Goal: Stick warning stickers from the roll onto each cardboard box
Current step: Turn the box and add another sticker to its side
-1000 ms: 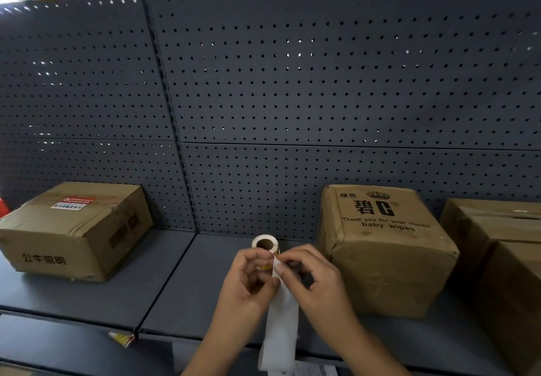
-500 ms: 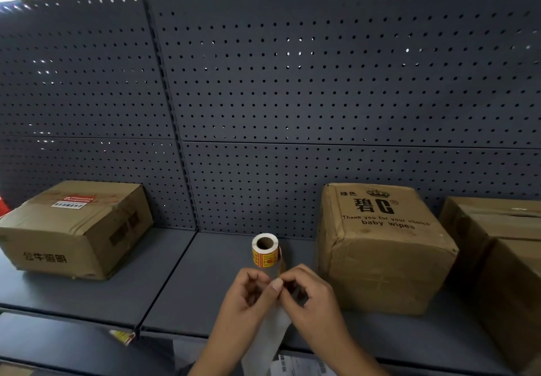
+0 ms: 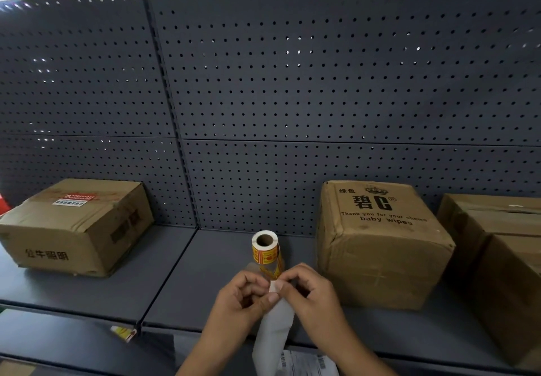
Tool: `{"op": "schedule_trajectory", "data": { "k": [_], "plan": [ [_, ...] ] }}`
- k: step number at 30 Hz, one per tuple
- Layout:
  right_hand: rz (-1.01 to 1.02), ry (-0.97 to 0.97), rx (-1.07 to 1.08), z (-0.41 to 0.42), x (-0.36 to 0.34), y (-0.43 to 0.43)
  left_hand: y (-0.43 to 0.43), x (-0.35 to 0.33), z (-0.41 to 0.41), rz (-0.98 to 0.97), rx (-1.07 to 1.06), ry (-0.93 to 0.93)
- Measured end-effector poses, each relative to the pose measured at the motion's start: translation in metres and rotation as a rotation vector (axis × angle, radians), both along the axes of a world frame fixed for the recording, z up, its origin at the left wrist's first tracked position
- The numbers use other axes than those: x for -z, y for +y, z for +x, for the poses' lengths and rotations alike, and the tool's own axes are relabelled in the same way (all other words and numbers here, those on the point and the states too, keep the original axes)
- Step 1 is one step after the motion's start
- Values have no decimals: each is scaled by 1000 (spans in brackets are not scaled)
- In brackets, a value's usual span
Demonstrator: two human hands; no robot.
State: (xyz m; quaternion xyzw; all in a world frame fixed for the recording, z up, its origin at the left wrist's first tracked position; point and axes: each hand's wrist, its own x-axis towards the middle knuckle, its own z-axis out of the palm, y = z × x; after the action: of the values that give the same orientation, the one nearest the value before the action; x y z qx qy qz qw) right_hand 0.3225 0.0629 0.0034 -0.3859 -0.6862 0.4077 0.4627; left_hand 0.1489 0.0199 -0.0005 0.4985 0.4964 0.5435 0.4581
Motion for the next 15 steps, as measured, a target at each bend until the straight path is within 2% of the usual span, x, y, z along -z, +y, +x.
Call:
{"op": "schedule_trajectory", "data": {
  "k": [9,15],
  "plan": [
    [-18,-23,119,4,-17,6,-2,3,-2,-39,-98,99],
    [55,-4,180,3,-43,2,0,6,-7,-59,-133,160]
  ]
}}
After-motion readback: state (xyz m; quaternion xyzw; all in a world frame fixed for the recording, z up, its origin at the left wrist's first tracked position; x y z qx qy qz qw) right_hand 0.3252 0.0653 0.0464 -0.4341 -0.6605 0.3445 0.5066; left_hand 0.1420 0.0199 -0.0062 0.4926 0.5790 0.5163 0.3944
